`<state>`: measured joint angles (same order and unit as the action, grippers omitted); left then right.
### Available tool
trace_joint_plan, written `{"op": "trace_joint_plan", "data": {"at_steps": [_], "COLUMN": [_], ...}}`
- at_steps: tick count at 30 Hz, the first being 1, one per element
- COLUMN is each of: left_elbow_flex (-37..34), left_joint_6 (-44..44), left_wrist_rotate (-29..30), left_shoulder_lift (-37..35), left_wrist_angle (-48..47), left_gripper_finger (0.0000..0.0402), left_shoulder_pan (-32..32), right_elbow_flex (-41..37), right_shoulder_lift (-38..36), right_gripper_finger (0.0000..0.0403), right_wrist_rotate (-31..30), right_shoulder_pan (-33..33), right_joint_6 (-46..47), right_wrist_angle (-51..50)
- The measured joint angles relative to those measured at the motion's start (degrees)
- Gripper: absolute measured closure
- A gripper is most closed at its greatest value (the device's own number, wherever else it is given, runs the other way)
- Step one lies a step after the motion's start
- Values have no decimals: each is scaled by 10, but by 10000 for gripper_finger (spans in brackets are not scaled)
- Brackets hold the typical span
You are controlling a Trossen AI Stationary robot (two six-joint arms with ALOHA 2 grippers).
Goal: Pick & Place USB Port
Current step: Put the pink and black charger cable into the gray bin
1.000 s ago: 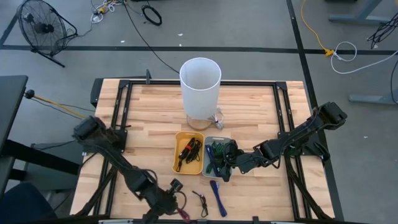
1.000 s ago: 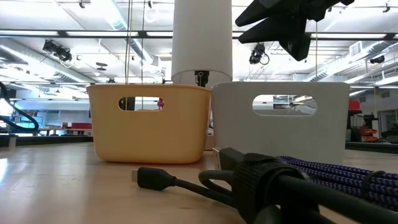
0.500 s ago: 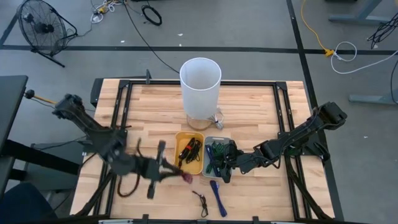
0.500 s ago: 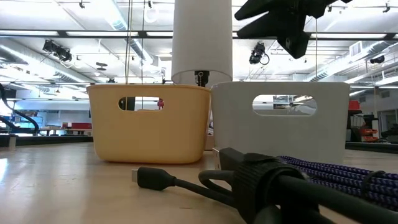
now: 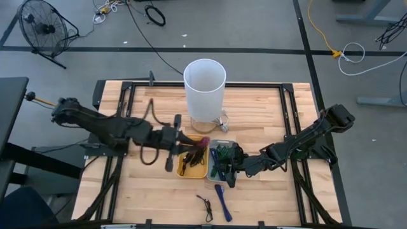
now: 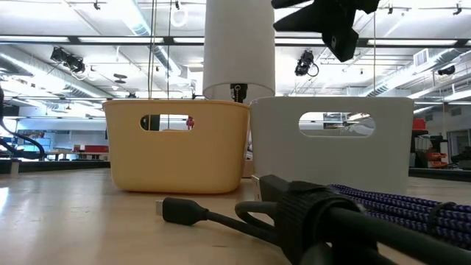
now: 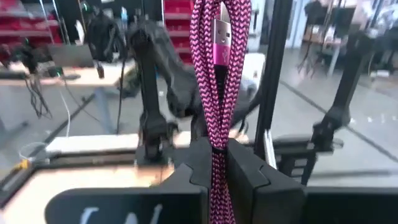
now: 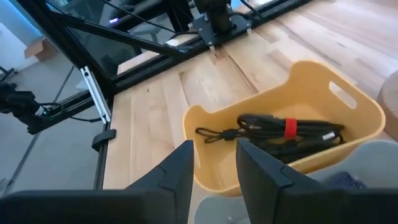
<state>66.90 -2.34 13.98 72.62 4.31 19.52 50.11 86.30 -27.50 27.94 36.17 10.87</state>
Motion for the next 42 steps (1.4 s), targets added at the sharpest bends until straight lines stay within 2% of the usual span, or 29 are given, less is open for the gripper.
{"op": "trace_joint_plan", "data": {"at_steps": [3,8,14,22,30,38,40,42], "left_elbow_flex": [-39,-98,-120,-120,-120,-119,-119,-119], "left_joint_6": [-16,-30,-30,-30,-30,-35,-35,-35], "left_wrist_rotate": [-33,-65,-73,-76,-103,-105,-110,-111], "left_shoulder_lift": [5,6,5,30,104,130,130,130], "left_wrist_angle": [61,141,182,211,291,317,317,318], "left_gripper_finger": [376,376,376,376,376,376,376,376], "left_shoulder_pan": [-21,-36,-36,-35,-34,-35,-36,-36], "right_elbow_flex": [0,0,0,0,0,0,0,0], "right_shoulder_lift": [0,-16,-48,-49,-49,-49,-49,-49], "right_gripper_finger": [284,284,284,284,284,285,298,336], "right_wrist_rotate": [-14,-49,-32,0,-1,-10,-15,-18], "right_shoulder_pan": [0,0,0,-2,-3,-3,-2,-2], "right_joint_6": [-39,-195,-299,-337,-353,-384,-386,-383], "right_wrist_angle": [36,171,278,314,320,319,317,314]}}
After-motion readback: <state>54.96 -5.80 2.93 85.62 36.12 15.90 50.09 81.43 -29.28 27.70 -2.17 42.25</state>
